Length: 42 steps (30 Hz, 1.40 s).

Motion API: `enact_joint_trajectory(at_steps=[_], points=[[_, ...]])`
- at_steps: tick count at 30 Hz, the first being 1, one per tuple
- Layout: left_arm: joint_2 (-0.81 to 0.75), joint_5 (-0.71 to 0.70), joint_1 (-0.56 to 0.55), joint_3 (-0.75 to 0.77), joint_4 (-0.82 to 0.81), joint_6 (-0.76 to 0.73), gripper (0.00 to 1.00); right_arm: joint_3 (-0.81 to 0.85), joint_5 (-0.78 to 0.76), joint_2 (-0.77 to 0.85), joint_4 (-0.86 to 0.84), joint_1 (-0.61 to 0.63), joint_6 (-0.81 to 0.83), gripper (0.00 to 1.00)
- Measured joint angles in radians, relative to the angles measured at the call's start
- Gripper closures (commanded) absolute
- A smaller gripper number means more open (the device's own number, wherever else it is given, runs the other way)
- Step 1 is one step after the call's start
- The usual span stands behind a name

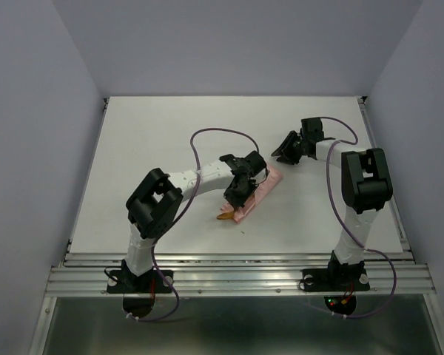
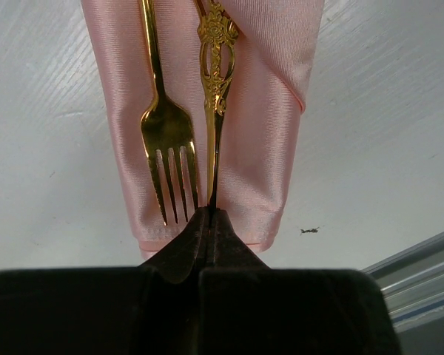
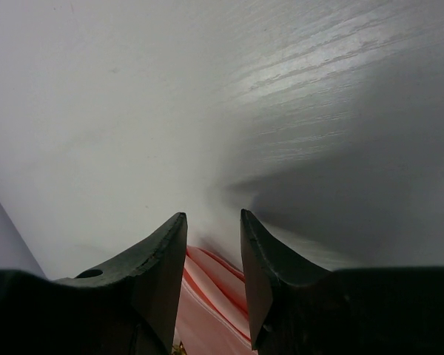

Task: Fold the napkin into a case and place the utensils inside
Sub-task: Stuff the spoon into the folded napkin.

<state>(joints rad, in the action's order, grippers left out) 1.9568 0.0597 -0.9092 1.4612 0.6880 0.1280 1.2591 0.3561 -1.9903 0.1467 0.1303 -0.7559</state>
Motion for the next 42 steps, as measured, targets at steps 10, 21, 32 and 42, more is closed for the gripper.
enact_joint_trajectory(at_steps=[10,21,32,42], points=[[0.027,-0.035,-0.006,0.054,0.013,0.005,1.0,-0.024,0.014,0.0,-0.017,0.023,-0.009,0.59],[0.076,-0.035,-0.008,0.108,0.015,0.016,1.0,-0.05,0.039,0.0,-0.069,0.029,-0.031,0.59],[0.129,-0.029,-0.008,0.174,0.01,0.043,1.0,-0.058,0.045,0.0,-0.084,0.035,-0.035,0.59],[0.168,-0.029,-0.008,0.234,0.013,0.072,1.0,-0.063,0.048,0.0,-0.096,0.043,-0.035,0.59]])
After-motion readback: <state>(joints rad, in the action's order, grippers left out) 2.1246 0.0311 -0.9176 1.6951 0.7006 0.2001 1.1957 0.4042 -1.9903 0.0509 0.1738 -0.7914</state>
